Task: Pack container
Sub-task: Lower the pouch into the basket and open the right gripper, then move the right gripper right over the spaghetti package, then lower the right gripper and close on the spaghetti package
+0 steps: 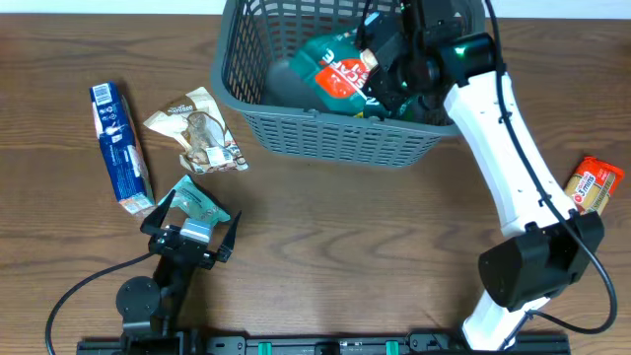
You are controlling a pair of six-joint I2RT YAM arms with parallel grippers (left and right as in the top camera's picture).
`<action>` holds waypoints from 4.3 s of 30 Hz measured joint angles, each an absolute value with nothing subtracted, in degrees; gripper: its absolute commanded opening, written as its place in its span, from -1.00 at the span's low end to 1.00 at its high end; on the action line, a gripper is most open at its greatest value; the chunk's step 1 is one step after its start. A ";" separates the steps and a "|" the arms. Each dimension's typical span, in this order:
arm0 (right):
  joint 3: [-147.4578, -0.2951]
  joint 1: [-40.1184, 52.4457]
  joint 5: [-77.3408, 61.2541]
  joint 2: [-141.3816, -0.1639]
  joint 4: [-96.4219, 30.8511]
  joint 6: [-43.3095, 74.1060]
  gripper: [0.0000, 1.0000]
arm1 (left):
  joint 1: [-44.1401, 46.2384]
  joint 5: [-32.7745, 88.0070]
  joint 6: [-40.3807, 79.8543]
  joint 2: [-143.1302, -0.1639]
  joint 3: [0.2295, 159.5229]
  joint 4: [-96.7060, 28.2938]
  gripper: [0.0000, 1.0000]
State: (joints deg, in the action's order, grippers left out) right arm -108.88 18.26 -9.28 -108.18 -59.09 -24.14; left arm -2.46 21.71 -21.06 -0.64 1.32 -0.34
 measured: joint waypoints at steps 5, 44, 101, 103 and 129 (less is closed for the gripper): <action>-108.88 20.34 -10.00 -108.20 -60.90 -26.61 -0.97 | -2.46 21.71 -21.06 -0.64 1.32 -0.34 0.97; -109.73 20.43 -12.05 -108.03 -57.56 -19.97 0.76 | -2.46 21.71 -21.06 -0.64 1.32 -0.34 0.97; -67.20 -33.91 8.21 -99.74 -55.35 13.63 0.98 | -2.46 21.71 -21.06 -0.64 1.34 -0.34 0.97; -66.94 -33.98 7.66 -99.74 -54.41 12.80 0.99 | -2.46 21.71 -21.06 -0.64 1.32 -0.34 0.97; -67.00 -50.41 -5.26 -99.74 -48.47 3.20 0.94 | -2.46 21.71 -21.06 -0.64 1.32 -0.34 0.97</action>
State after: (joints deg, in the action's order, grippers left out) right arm -67.00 -50.41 -5.26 -99.74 -48.47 3.20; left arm -2.46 21.71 -21.06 -0.64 1.32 -0.34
